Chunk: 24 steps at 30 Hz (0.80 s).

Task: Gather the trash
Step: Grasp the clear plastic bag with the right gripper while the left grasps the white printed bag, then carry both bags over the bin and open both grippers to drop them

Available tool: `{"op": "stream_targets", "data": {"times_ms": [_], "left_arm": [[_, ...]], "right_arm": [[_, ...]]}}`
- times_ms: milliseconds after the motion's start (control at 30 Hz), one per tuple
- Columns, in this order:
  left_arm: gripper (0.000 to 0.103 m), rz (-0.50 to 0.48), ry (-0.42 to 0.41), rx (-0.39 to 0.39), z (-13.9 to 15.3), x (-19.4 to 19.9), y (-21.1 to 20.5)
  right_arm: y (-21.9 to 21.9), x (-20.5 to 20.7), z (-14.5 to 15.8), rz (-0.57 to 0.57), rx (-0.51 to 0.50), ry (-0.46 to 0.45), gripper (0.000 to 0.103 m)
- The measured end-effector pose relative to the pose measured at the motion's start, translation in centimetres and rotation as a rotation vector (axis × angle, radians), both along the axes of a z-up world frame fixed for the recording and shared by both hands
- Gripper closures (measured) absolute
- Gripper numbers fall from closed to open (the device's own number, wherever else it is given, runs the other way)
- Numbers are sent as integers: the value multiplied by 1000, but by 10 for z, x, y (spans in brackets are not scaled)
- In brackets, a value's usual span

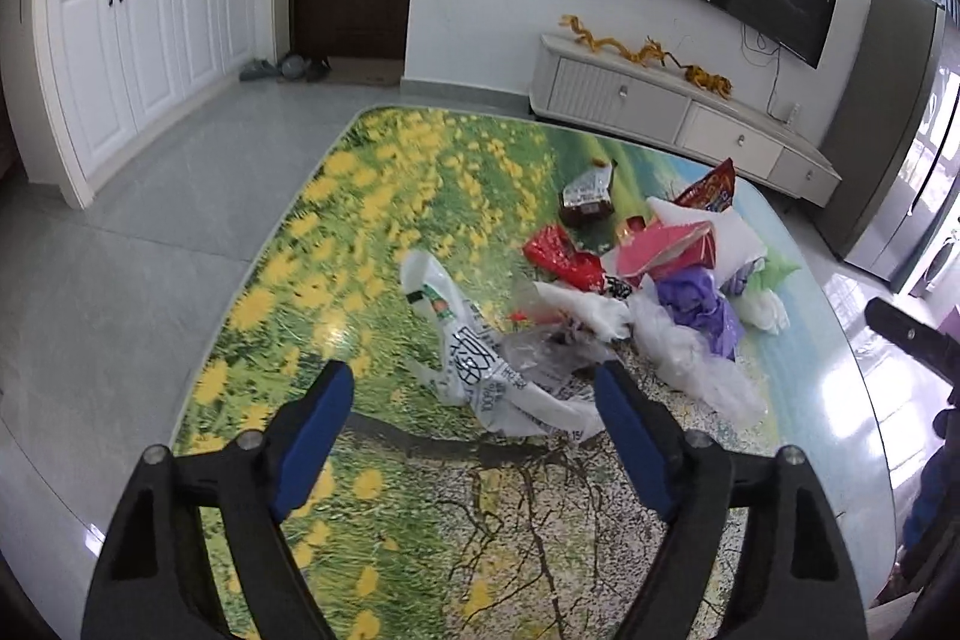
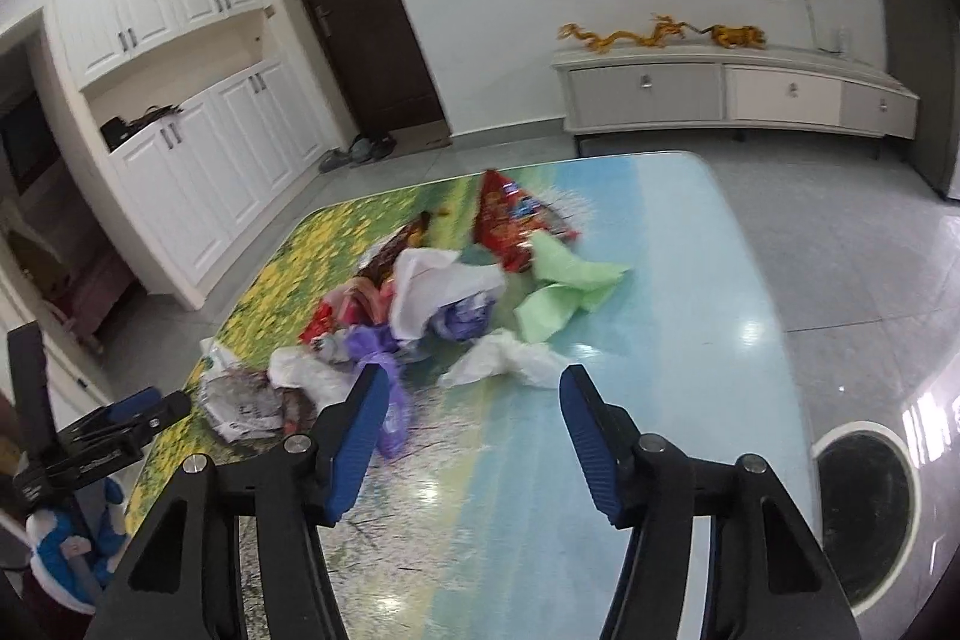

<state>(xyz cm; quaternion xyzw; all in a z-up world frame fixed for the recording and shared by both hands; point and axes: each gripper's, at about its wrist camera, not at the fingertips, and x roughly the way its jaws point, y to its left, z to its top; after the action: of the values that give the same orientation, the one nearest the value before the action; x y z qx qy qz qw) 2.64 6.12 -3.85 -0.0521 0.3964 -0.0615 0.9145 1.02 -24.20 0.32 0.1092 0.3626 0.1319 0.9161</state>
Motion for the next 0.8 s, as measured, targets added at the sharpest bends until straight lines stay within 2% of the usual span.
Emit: {"op": "stream_targets", "data": {"times_ms": [133,233,333,367,433,500,567,600,633,800], "left_arm": [[31,-25,28,-16,-10,12,-4],[39,-29,63,-36,-19,21,-3],[47,-34,102,-61,-30,26,-1],[50,-41,111,-74,-32,27,-1],[66,-51,125,-86,-36,27,0],[74,-55,130,-85,-37,24,0],[77,-52,124,-80,-36,20,1],[78,-47,118,-71,-35,17,2],[79,-36,107,-58,-33,13,3],[82,24,44,-6,-16,-9,11]], "right_arm": [[47,13,-1,203,3,-1,53],[78,24,-5,291,-43,6,53],[107,40,-23,351,-103,48,53],[112,43,-31,363,-114,66,53],[121,49,-46,371,-149,103,54],[125,53,-58,363,-189,138,58],[123,54,-66,356,-199,162,65],[123,53,-69,353,-207,170,74],[122,51,-69,349,-205,174,76],[113,34,-55,336,-137,132,79]]}}
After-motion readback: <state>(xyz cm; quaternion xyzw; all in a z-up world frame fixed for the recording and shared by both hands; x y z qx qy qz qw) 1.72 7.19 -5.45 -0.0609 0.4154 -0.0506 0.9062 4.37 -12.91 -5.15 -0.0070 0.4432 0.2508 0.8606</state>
